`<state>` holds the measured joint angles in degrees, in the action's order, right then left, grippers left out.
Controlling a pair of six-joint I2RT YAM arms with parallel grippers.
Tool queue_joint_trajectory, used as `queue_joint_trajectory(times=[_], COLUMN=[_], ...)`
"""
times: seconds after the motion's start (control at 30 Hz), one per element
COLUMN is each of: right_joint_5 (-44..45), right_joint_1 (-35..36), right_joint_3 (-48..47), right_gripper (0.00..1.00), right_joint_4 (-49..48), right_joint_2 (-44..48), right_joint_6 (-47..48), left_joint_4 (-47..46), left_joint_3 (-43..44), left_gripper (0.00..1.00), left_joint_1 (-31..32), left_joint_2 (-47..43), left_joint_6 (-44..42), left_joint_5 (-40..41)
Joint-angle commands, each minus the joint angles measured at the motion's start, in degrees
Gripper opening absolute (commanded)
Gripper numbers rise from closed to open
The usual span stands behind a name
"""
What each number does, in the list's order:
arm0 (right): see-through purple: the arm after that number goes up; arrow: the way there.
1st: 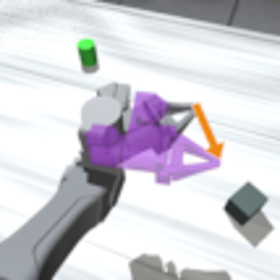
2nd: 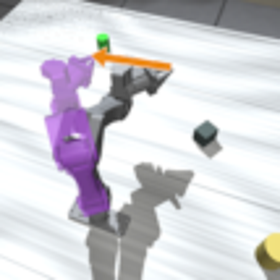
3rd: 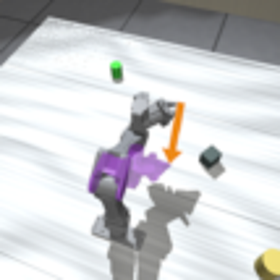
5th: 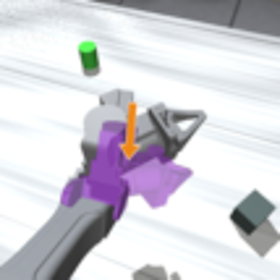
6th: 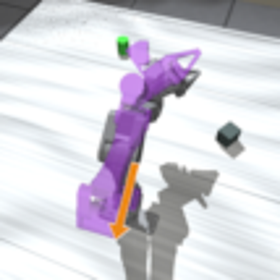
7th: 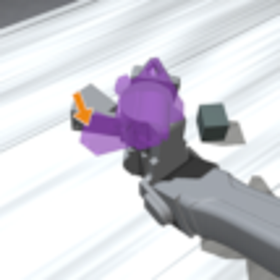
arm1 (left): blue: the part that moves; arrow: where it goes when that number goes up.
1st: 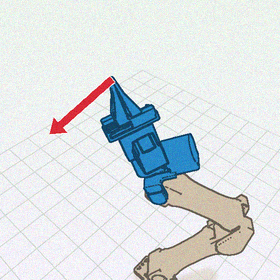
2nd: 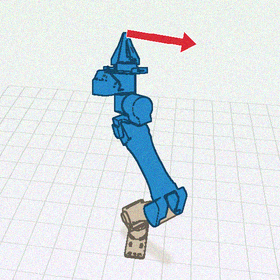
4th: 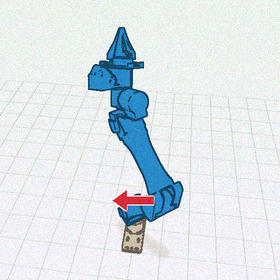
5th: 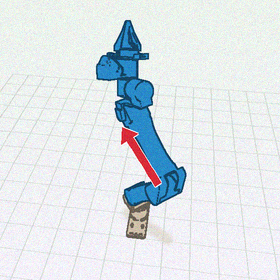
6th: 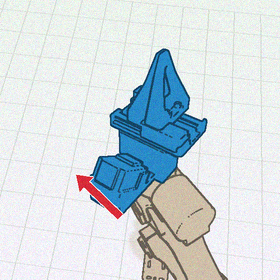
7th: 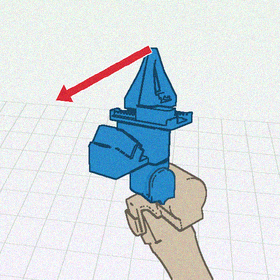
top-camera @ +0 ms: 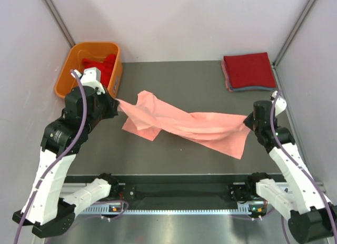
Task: Fold and stack the t-shirts
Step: Flatten the tshirt out
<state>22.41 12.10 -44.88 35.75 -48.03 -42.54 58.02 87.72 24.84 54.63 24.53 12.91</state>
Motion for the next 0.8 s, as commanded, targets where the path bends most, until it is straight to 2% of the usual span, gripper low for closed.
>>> queue_joint_trajectory(times=[0.0,0.07,0.1,0.17,0.2,0.23,0.27,0.3,0.37,0.4,0.43,0.47,0.5,0.6,0.77], right_joint_5=[-0.07,-2.63,-6.21,-9.92,-12.02,-13.61,-15.37,-17.56,-16.27,-15.04,-15.21,-15.64,-16.26,-15.65,-18.37], right_joint_1=[-0.41,-0.50,-0.50,-0.41,-0.41,-0.15,-0.06,0.12,1.69,2.14,2.75,2.84,2.84,2.93,2.49], right_joint_3=[-6.16,-9.06,-12.74,-17.67,-24.22,-27.68,-31.54,-40.11,-48.42,-54.55,-57.31,-59.42,-61.10,-56.31,-38.91], right_gripper=[0.00,0.00,0.02,0.04,0.05,0.06,0.07,0.08,0.10,0.13,0.24,0.29,0.38,0.49,0.46], right_joint_4=[-3.20,-6.90,-10.40,-11.84,-11.06,-10.35,-7.39,-5.44,-0.62,0.54,1.86,3.78,4.50,3.89,-4.18], right_joint_2=[-4.86,-12.15,-18.61,-26.98,-31.64,-41.00,-45.79,-54.54,-60.84,-63.04,-65.85,-66.48,-65.71,-60.37,-50.95], right_joint_6=[5.44,10.17,11.77,16.33,17.57,18.98,21.77,23.37,27.40,28.38,29.00,29.44,29.36,25.95,15.40], left_joint_4=[-3.70,-4.49,-5.80,-6.86,-7.39,-8.18,-8.79,-8.89,-8.89,-8.98,-9.06,-8.80,-8.45,-8.10,-6.69], left_joint_3=[-3.60,-6.67,-7.91,-10.28,-10.90,-12.30,-12.75,-12.93,-12.93,-13.10,-13.10,-12.93,-12.67,-12.66,-11.96], left_gripper=[0.00,0.00,0.00,0.00,0.00,0.00,0.00,0.00,0.00,0.00,0.00,0.00,0.00,0.00,0.00], left_joint_1=[-0.14,-0.14,-0.23,-0.58,-0.67,-0.76,-1.02,-1.28,-1.72,-1.90,-2.25,-2.95,-3.22,-3.57,-3.75], left_joint_2=[1.96,3.81,5.38,7.15,8.55,9.00,9.52,10.66,11.46,11.90,12.16,12.34,12.60,12.08,11.81], left_joint_6=[-0.36,-0.54,-0.11,0.51,0.69,0.60,0.52,0.43,0.08,-0.19,-0.36,-0.63,-0.80,-0.89,-1.33], left_joint_5=[1.85,3.61,4.14,4.15,3.54,3.01,2.91,2.65,3.70,4.05,4.40,4.58,4.76,5.29,6.86])
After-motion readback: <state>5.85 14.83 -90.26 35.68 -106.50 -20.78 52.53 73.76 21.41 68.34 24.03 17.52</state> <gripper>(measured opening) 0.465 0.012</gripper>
